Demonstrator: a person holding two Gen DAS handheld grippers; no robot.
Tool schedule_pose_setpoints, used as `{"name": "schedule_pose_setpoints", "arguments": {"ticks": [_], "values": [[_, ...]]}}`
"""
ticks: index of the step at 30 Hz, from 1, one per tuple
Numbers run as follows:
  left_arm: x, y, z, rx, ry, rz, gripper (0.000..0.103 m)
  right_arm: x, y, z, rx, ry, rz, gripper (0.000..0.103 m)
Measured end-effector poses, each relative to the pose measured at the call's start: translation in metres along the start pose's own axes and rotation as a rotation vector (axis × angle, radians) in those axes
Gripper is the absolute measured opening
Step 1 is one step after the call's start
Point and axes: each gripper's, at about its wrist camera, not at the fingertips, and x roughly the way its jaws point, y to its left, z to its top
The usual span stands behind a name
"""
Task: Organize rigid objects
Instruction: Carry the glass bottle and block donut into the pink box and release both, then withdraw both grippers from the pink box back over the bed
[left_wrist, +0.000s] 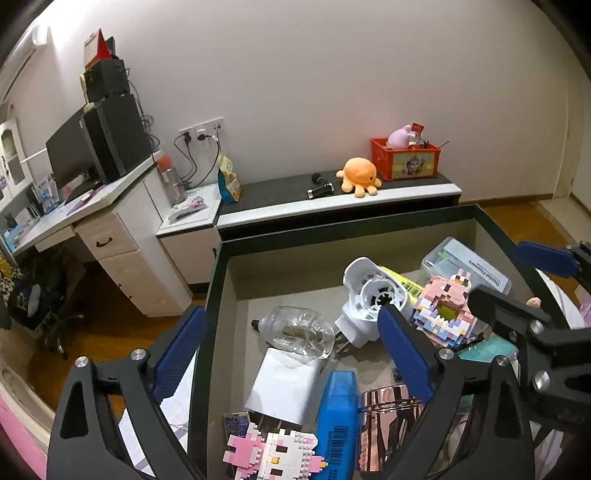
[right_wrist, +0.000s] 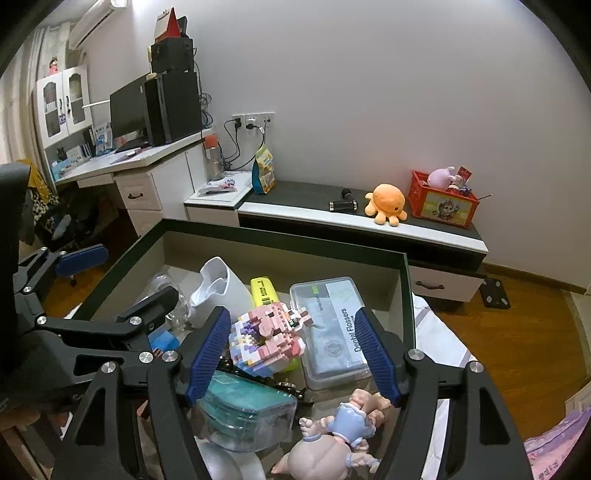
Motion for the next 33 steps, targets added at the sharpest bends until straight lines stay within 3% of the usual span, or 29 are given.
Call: {"name": "schedule_pose_setpoints", "arguments": {"ticks": [2, 8, 13, 22, 26, 29, 33], "values": [[-0.003, 0.002, -0.001, -0.014, -0.008, -0.014, 0.103, -0.003, -0.001, -0.001, 0.007, -0.008, 0.002, 0.082], [-0.013, 0.004, -0.004, -0.025, -0.030, -0.085, 0.103, -0.018, 0.000, -0.003, 0.012, -0.030, 0.017, 0.082], [-0.015, 0.010, -0.004, -0.098, 0.015, -0.242, 0.103, -0.034, -0.002, -0.004, 0.022, -0.050, 0.014, 0.084], [-0.027, 0.006, -0.012, -0.118, 0.077, -0.308, 0.103, -0.053, -0.011, -0.006, 0.039, -0.043, -0.035, 0.084], [-0.037, 0.021, -0.013, -0.213, 0.109, -0.391, 0.103, -0.063, -0.015, -0.008, 0.061, -0.045, -0.017, 0.084], [-0.048, 0.027, -0.015, -0.247, 0.122, -0.370, 0.103, -0.070, -0.016, -0.011, 0.068, -0.046, -0.019, 0.084], [-0.063, 0.021, -0.019, -0.207, 0.107, -0.297, 0.103, -0.079, -0.014, -0.016, 0.072, -0.042, -0.016, 0.084]]}}
